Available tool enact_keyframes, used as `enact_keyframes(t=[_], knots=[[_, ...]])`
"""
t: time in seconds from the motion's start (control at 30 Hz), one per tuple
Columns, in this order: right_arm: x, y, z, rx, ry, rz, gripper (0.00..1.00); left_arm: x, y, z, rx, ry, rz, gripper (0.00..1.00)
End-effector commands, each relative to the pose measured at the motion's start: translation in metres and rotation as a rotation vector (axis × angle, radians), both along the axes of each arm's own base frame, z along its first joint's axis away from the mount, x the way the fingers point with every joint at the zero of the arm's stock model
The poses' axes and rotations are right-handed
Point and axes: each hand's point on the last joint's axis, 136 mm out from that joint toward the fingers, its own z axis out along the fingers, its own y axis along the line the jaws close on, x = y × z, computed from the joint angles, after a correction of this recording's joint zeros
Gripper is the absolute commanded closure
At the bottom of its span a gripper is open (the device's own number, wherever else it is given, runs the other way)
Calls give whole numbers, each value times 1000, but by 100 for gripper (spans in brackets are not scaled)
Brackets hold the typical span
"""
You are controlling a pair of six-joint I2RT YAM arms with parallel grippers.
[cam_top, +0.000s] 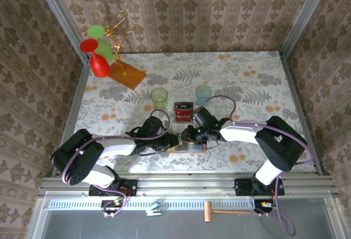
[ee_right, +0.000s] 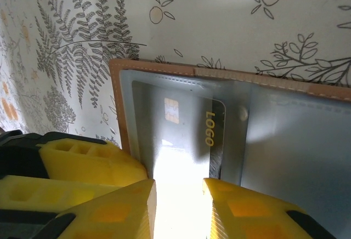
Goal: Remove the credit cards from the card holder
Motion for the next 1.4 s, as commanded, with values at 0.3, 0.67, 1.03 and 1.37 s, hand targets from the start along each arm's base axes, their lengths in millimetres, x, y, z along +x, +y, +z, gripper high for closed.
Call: enact_keyframes(t=[0.3,0.67,1.03,1.37], knots=[[-3,4,-8,-20,34,12,72,3,6,4,-10,-7,35,72],[-4,-4,-11,-74,26,19,72,-1,13,-5,38,14,29,72],[-4,-10,-10,-106,17,27,72,-7,18,-16,58,41,31,72],[-5,-15,-10,-133,9,34,71,-11,22,-25,76,63,32,72]])
